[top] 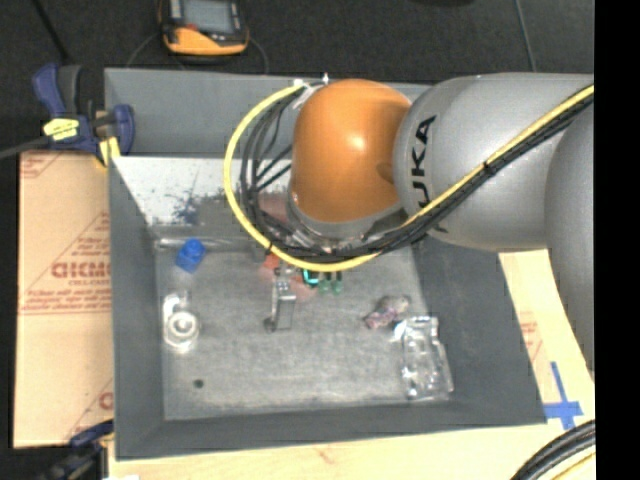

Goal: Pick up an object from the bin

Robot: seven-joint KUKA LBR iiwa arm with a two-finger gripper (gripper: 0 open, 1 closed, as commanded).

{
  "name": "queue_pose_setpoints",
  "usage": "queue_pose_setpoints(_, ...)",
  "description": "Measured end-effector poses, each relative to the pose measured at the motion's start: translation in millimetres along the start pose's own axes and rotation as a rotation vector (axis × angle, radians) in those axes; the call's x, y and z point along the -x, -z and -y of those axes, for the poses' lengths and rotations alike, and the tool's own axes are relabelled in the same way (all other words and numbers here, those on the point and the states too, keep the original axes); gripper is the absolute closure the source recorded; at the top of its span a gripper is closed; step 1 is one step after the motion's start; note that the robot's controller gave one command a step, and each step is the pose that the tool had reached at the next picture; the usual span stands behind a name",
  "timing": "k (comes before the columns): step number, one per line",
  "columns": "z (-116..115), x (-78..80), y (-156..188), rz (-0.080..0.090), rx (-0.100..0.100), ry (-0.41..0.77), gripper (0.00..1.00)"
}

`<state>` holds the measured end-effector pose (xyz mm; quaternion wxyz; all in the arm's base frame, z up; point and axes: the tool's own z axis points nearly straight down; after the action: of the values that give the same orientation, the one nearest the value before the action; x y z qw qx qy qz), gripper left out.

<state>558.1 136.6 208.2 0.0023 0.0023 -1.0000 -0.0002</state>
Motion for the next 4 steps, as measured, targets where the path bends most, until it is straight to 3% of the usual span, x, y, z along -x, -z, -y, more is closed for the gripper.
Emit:
queue_pose_setpoints(1,-38.2,31.0,-66.4,0.005,0.000,0.102,0.00)
queue_pose_setpoints(2,-103.5,46.7,-93.9,0.010,0.001,0.239,0.00)
queue_pose_setpoints(3,-81.3,-17.4,-137.0,0.011,0.000,0.538,0.00)
queue_pose_setpoints(4,-84.2,-13.0,-131.5,0.026,0.005,0.534,1.00)
